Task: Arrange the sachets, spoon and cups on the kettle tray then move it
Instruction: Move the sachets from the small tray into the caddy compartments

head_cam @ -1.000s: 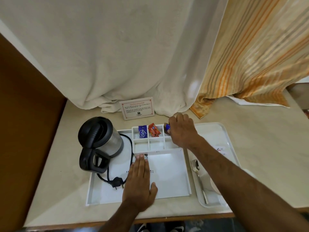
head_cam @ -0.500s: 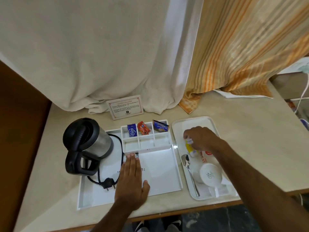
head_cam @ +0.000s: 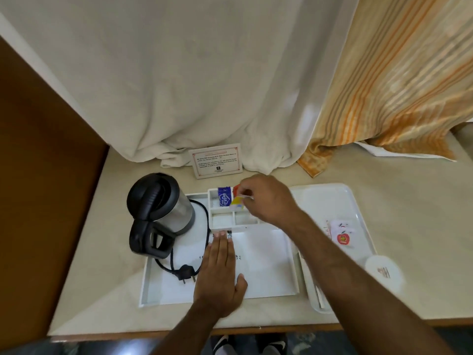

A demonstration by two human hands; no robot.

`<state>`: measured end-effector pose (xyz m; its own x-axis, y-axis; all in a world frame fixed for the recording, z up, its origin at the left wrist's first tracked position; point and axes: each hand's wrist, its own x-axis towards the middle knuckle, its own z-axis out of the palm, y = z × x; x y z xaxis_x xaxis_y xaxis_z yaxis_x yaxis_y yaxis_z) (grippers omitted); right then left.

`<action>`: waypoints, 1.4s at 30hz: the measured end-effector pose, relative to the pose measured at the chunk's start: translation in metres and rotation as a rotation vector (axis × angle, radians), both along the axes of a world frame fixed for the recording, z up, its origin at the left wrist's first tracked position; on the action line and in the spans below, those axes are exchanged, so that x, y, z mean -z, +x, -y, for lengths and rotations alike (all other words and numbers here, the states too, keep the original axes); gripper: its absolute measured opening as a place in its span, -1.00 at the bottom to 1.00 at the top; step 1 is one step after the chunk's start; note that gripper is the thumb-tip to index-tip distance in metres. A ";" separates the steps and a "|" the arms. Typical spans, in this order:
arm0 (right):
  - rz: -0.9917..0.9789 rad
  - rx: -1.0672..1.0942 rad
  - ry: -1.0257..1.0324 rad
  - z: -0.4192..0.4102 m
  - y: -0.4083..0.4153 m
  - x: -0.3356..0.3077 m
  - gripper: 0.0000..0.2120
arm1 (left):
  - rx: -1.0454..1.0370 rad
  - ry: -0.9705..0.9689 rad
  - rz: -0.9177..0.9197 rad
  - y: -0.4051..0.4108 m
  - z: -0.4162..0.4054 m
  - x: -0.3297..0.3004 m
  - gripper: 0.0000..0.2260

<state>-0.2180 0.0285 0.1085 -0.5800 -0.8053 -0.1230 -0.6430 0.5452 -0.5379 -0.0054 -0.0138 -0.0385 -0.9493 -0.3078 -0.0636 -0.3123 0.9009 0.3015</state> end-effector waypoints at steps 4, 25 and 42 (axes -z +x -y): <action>-0.037 -0.105 0.167 0.037 0.022 0.023 -0.78 | -0.015 -0.011 0.011 0.000 0.000 0.001 -0.21; -0.043 0.067 0.686 -0.184 -0.084 0.051 -0.61 | -0.012 -0.034 0.046 0.002 0.003 0.010 -0.23; -0.286 -0.074 0.254 -0.015 0.005 0.021 -0.73 | -0.005 -0.022 0.025 0.001 0.000 0.002 -0.22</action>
<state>-0.2126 0.0435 0.0878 -0.5612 -0.8109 -0.1656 -0.7901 0.5845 -0.1845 -0.0044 -0.0139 -0.0402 -0.9458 -0.3146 -0.0805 -0.3244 0.9055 0.2734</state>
